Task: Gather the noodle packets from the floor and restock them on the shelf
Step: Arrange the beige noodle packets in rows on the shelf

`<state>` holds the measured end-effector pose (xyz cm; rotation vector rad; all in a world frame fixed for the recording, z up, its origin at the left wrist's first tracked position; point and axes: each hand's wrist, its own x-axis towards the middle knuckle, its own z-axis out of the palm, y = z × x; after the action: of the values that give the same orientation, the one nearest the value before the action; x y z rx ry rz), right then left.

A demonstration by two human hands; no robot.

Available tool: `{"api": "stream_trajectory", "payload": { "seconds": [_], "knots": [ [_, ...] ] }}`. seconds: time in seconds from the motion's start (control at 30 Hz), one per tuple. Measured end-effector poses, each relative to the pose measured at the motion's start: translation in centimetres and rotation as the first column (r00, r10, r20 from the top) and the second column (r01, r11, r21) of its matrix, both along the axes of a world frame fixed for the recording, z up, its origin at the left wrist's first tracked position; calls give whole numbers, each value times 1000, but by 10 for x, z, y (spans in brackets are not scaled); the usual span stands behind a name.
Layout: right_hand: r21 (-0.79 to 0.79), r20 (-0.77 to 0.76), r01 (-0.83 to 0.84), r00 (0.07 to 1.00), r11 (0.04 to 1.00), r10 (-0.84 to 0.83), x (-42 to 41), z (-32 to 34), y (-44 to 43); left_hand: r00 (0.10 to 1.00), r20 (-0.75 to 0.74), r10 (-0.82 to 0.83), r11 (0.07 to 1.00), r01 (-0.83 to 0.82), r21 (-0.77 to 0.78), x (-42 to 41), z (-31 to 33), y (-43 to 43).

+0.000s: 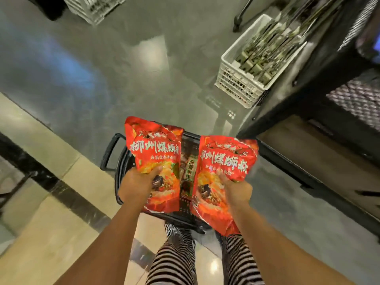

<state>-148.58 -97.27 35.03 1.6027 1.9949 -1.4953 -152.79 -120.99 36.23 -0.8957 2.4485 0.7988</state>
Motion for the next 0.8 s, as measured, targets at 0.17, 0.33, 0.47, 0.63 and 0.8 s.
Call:
{"api": "stream_trajectory", "payload": {
  "seconds": [0.17, 0.33, 0.47, 0.63, 0.8],
  "knots": [
    [60, -111, -22, 993, 998, 29, 26, 67, 23, 998, -55, -24, 999, 26, 46, 20, 54, 18],
    [101, -213, 62, 976, 993, -39, 58, 117, 38, 988, -141, -55, 993, 69, 97, 34, 104, 38],
    [30, -307, 210, 932, 977, -191, 88, 156, 51, 957, -261, -124, 974, 167, 152, 40, 145, 55],
    [-62, -439, 343, 834, 937, -334, 122, 205, 82, 921, -348, -177, 954, 248, 171, 47, 202, 98],
    [-63, -538, 432, 744, 899, -396, 148, 248, 137, 870, -441, -221, 932, 322, 167, 61, 251, 166]
  ]
}}
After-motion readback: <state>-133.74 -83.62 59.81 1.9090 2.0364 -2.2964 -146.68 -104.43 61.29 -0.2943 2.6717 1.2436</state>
